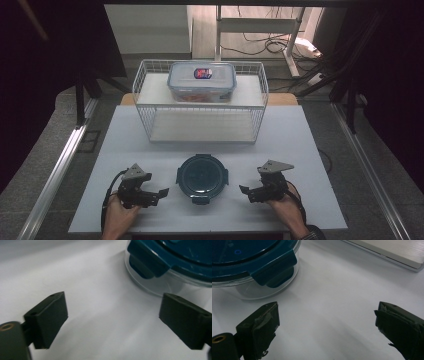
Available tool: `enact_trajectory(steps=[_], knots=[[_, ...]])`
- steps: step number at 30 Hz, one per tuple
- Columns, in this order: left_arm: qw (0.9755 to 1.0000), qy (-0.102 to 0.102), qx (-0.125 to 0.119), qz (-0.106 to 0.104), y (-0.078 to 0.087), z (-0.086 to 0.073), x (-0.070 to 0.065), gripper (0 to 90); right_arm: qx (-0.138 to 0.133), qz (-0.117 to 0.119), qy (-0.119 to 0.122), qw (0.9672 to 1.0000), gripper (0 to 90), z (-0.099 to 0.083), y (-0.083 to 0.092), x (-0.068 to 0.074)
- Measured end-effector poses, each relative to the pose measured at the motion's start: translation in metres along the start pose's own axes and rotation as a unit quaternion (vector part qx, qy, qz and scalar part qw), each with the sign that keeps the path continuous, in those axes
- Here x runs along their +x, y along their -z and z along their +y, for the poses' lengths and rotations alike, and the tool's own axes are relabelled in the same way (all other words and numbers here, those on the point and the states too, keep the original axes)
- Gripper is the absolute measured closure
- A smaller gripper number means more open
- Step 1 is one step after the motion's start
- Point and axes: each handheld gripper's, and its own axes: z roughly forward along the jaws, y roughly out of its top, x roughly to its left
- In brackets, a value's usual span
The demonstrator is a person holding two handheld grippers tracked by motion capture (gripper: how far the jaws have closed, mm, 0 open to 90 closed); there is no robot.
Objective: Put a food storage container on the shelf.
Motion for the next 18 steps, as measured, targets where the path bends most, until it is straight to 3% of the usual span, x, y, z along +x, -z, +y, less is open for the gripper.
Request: enact_trajectory(steps=[5,8,18], knots=[[0.9999,0.004,-0.015,-0.002,0.002,-0.001,0.003,2.0,-0.007,-0.001,-0.005,1.0,4.2,0.001,0.001,0.0],[0.9995,0.011,-0.02,-0.021,0.001,0.0,0.003,1.9,-0.013,0.003,-0.007,0.9999,3.5,0.003,0.001,0.001],[0.9988,0.019,-0.023,-0.04,0.003,0.007,0.001,2.5,-0.029,0.009,-0.003,0.9995,0.6,0.012,0.001,0.008]])
